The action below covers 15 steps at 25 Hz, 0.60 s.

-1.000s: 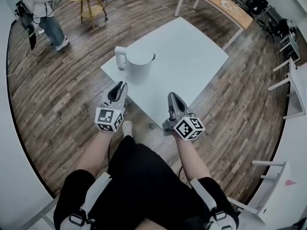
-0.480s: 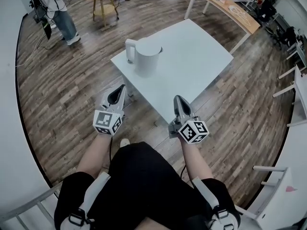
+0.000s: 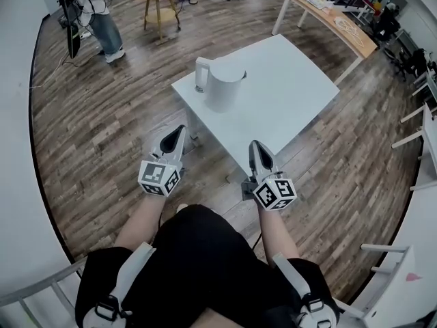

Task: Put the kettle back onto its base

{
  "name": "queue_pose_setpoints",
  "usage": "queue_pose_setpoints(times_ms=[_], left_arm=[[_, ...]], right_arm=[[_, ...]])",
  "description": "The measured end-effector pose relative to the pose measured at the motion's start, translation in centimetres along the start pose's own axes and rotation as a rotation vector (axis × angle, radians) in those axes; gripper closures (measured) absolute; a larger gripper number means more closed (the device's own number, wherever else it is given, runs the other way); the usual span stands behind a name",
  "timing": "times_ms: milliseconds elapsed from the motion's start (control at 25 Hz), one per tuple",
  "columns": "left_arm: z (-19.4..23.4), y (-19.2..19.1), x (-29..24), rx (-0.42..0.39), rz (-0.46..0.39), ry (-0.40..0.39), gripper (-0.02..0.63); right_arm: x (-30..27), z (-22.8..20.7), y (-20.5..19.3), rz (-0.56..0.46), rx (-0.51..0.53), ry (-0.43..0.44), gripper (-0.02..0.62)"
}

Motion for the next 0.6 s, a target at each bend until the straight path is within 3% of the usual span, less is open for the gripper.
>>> queue_pose_setpoints(times_ms=[600], left_arm=[[1.5, 0.5, 0.7, 0.007, -0.003, -0.036, 0.606]], right_arm=[[-0.8, 2.7, 0.1, -0.011, 0.009, 0.021, 0.592]])
Point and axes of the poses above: the fingertips, and each gripper's own axes: x backward along the fingers, z to its left, y out of its top, the point moved 10 cm from there along x, backward along the fingers, and after that the axes turned 13 degrees about -y, right-handed, at the moved point
